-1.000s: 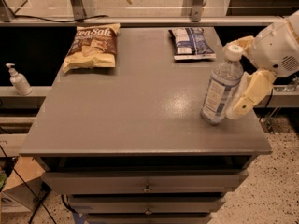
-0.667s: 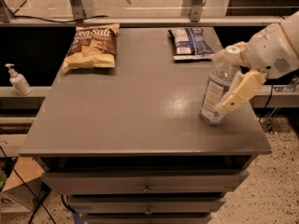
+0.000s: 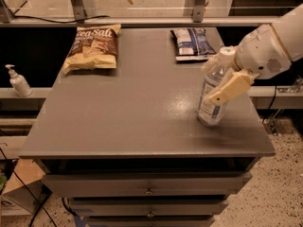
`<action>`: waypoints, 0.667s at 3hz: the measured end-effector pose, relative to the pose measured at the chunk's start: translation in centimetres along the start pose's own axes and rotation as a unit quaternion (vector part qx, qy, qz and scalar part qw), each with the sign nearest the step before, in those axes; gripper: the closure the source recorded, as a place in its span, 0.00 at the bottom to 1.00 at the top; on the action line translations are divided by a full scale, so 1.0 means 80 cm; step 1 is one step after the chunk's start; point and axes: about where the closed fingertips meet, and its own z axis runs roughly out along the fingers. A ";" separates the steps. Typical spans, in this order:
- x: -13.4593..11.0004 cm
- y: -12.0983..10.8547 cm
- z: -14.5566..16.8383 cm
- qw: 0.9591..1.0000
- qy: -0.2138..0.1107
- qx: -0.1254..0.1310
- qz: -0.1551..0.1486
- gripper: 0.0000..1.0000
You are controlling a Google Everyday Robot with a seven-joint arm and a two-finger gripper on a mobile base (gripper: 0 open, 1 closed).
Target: Knock blue plastic bottle over
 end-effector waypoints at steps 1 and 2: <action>-0.025 0.008 0.016 0.998 0.049 -0.001 -0.041 0.87; -0.050 0.020 0.044 0.985 0.141 0.007 -0.100 1.00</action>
Offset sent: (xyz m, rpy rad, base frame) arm 0.0030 0.0419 -0.0108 -0.7970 -0.2352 0.1449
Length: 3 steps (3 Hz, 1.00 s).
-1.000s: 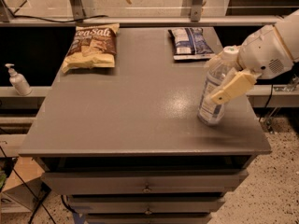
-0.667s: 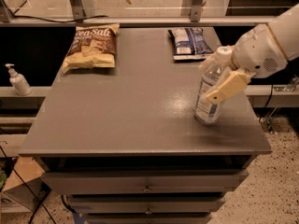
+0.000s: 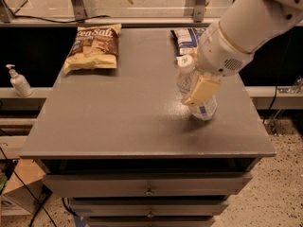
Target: Knock blue plastic bottle over
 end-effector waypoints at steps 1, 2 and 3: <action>-0.013 0.008 0.029 0.995 0.091 -0.004 -0.045 1.00; 0.011 0.005 0.063 0.980 0.184 -0.013 -0.072 1.00; 0.048 -0.014 0.076 0.964 0.255 -0.014 -0.080 0.84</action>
Offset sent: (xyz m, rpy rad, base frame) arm 0.0440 -0.0312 -0.0759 -0.7768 -0.1459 0.0416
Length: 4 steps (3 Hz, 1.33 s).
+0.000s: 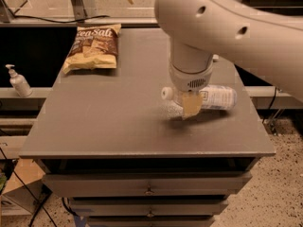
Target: Knock blue plastic bottle over
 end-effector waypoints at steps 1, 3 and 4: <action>0.022 -0.015 0.018 1.000 0.018 -0.015 0.008 0.60; 0.012 -0.013 0.031 0.997 -0.041 -0.067 0.018 0.14; 0.010 -0.013 0.031 0.997 -0.044 -0.066 0.018 0.00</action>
Offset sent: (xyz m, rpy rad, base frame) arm 0.0258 -0.0123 -0.0211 0.0851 0.1784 -0.0505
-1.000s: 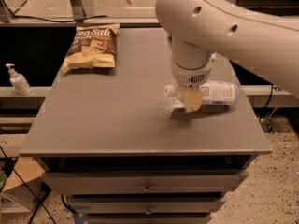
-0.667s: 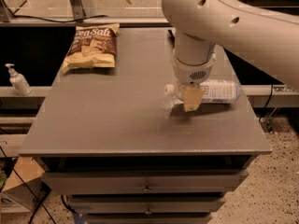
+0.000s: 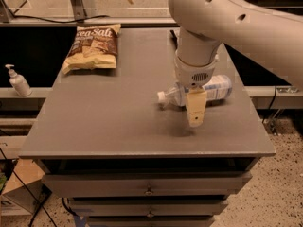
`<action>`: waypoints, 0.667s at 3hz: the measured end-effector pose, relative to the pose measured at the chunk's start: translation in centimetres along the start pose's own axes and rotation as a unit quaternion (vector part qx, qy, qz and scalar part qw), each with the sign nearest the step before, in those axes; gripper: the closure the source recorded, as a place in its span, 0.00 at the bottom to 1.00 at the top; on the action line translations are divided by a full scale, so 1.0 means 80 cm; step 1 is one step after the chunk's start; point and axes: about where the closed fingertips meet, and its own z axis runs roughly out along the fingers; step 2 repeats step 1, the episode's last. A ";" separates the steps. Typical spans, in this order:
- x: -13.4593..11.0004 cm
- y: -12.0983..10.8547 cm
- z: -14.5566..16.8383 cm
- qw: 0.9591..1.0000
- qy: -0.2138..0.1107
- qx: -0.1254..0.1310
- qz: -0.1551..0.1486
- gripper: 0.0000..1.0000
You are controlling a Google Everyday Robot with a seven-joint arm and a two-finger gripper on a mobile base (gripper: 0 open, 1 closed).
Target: Knock blue plastic bottle over
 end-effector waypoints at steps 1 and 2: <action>0.000 0.000 0.000 1.000 0.000 0.000 0.000 0.00; 0.000 0.000 0.000 1.000 0.000 0.000 0.000 0.00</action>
Offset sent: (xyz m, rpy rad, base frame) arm 0.0000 0.0000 0.0000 0.0000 0.0000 0.0000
